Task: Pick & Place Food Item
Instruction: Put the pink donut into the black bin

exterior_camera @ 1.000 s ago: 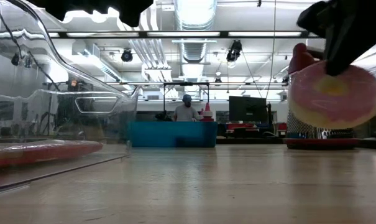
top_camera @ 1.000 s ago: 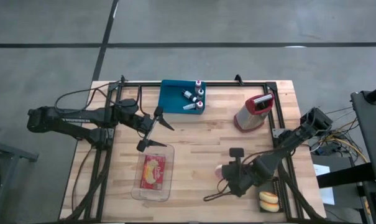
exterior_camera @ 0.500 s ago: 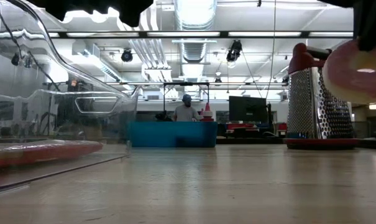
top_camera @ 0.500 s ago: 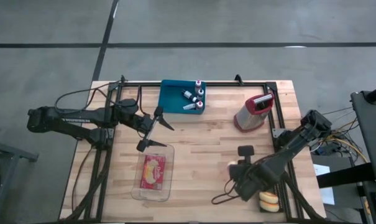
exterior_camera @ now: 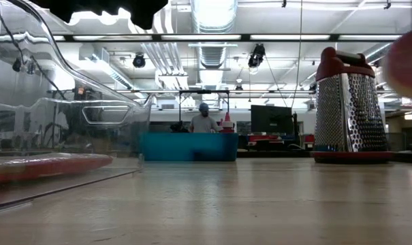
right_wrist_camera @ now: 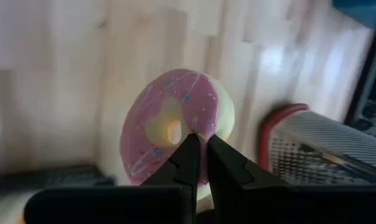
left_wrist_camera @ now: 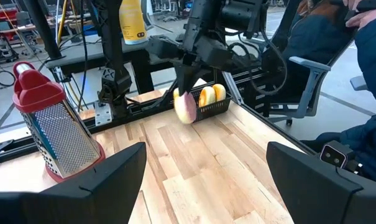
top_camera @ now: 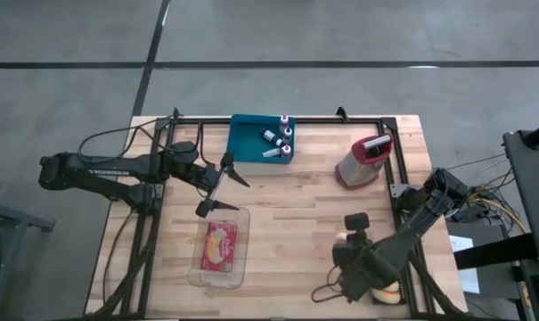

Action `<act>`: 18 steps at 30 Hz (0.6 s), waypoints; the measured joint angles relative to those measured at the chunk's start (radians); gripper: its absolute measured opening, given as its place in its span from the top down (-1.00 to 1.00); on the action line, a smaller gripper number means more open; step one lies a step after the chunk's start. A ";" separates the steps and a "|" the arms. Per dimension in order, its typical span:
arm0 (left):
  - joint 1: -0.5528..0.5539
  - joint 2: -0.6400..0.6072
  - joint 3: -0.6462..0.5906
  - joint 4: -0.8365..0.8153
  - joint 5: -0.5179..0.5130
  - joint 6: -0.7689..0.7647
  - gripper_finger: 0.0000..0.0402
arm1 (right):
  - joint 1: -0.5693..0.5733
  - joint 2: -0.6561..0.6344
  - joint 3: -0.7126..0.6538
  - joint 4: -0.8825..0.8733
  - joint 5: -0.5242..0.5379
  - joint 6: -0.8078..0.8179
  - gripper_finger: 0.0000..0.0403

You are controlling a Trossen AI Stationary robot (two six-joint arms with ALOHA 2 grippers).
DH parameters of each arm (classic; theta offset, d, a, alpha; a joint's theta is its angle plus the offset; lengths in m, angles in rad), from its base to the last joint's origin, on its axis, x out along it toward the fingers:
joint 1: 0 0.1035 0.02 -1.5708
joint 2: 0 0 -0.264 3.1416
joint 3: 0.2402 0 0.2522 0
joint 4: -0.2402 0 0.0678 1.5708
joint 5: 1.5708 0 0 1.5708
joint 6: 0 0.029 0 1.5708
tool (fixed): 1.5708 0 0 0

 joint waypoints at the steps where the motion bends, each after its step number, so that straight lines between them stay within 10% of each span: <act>1: 0.000 0.000 0.000 0.000 0.000 0.000 -0.69 | 0.013 0.000 0.005 0.000 -0.012 -0.001 0.90; 18: 0.000 0.000 0.000 0.000 0.000 0.000 -0.69 | 0.229 0.000 0.014 -0.003 -0.178 0.119 0.90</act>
